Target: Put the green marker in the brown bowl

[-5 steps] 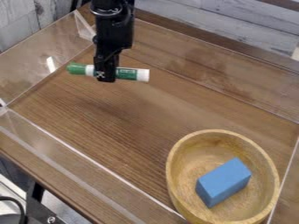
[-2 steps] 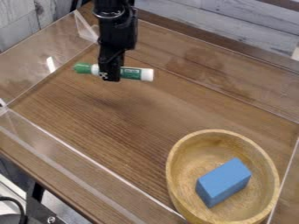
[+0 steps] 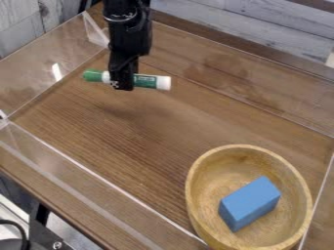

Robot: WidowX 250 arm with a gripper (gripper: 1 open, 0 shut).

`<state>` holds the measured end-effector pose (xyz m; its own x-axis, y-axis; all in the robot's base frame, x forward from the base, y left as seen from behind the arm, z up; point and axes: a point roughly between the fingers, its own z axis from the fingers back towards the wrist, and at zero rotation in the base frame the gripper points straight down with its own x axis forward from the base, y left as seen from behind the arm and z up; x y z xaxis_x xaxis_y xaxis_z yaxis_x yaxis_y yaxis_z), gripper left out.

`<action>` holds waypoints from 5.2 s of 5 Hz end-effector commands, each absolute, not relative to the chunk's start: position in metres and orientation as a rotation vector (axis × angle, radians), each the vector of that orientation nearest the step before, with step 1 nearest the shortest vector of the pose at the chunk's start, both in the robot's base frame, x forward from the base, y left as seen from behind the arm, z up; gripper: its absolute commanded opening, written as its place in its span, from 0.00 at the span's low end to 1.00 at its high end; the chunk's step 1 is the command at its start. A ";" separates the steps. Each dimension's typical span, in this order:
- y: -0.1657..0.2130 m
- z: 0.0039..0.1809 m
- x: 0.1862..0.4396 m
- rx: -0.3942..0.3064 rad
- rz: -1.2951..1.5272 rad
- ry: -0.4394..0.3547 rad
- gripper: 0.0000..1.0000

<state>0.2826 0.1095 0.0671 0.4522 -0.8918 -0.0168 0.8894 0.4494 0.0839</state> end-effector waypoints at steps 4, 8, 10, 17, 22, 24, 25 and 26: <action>0.114 0.080 0.289 0.143 -1.139 -0.104 0.00; 0.116 0.082 0.292 0.163 -1.181 -0.146 0.00; 0.103 0.088 0.284 0.170 -1.178 -0.160 0.00; 0.018 0.107 0.261 0.193 -1.113 -0.235 0.00; -0.057 0.121 0.232 0.203 -1.014 -0.322 0.00; -0.096 0.115 0.228 0.200 -1.005 -0.339 0.00; -0.100 0.111 0.228 0.209 -1.007 -0.341 0.00; -0.102 0.108 0.226 0.191 -0.995 -0.346 0.00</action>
